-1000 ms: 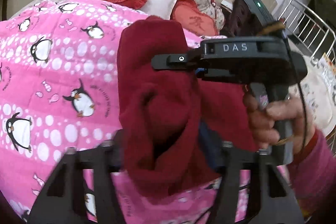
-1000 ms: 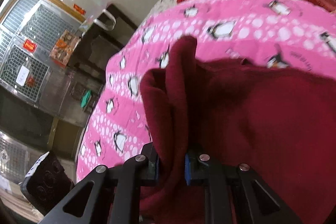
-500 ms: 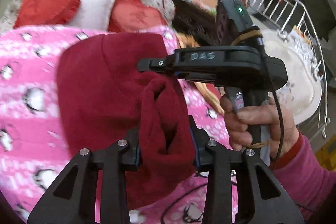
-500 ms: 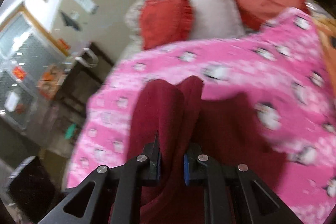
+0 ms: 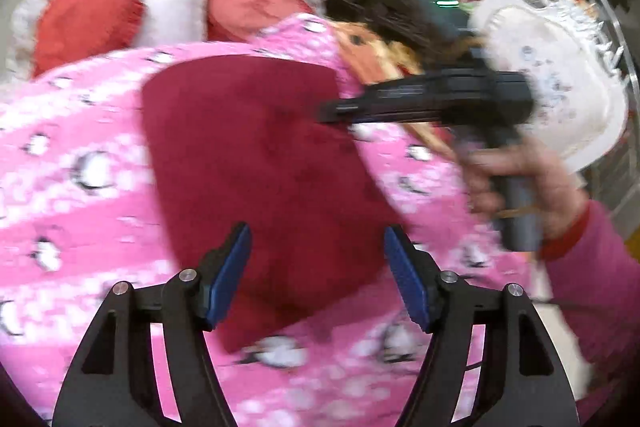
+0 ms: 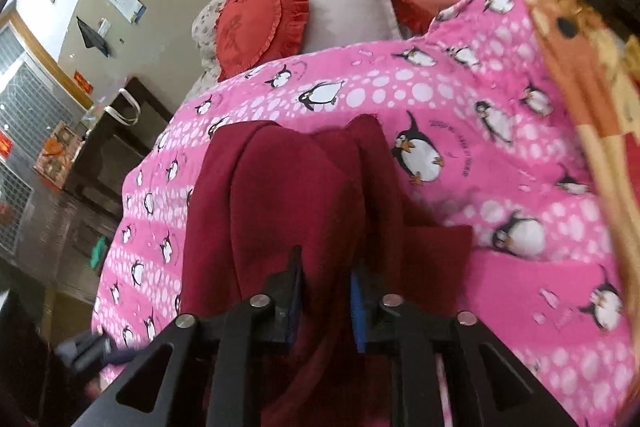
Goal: Fold small clothes
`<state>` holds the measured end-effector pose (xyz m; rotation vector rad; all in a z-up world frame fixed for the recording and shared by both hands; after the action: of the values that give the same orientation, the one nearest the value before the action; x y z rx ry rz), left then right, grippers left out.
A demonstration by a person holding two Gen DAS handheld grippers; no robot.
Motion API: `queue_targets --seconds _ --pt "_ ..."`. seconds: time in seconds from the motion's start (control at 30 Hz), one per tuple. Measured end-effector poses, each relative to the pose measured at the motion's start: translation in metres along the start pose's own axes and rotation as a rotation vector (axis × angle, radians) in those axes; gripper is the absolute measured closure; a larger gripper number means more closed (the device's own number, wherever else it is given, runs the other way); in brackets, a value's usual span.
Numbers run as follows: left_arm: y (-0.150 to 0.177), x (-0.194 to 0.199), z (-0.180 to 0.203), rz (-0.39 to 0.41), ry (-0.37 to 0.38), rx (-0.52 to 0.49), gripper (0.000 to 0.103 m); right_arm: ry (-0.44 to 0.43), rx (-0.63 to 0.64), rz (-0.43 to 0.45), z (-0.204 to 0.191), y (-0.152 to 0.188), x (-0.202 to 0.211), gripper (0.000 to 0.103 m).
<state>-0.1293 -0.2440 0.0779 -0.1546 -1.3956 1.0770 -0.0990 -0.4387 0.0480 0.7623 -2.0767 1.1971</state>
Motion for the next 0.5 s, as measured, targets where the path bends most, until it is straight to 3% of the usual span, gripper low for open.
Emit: queue_targets --seconds 0.07,0.17,0.3,0.4,0.43,0.5 --pt "0.01 -0.007 -0.016 -0.021 -0.043 0.014 0.034 0.009 0.032 0.035 -0.006 0.002 0.015 0.081" --pt "0.021 -0.026 -0.019 -0.06 -0.03 0.029 0.034 -0.044 0.044 0.06 -0.025 0.005 0.033 0.08" --pt "0.031 -0.048 -0.009 -0.091 -0.028 0.033 0.034 -0.147 0.087 -0.012 -0.052 0.024 0.017 0.08" --pt "0.041 -0.046 -0.009 -0.106 -0.023 0.058 0.034 -0.033 0.16 -0.071 -0.046 0.052 -0.007 0.08" --pt "0.044 -0.043 -0.009 -0.107 -0.023 0.06 0.034 0.021 0.156 -0.101 -0.033 0.067 -0.014 0.082" --pt "0.043 -0.038 -0.008 -0.095 -0.027 0.053 0.034 0.047 0.117 -0.124 -0.016 0.084 -0.02 0.082"
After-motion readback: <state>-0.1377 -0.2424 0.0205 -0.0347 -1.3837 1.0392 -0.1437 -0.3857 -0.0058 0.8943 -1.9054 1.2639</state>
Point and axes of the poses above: each gripper's, at about its wrist camera, not at the fingertips, and x roughly against the way its jaws point, z to its right, y to its underside, the point moved 7 cm from there along -x, roughly the way its jaws point, and after that the axes turned 1 degree about x, right-handed, at the moved point
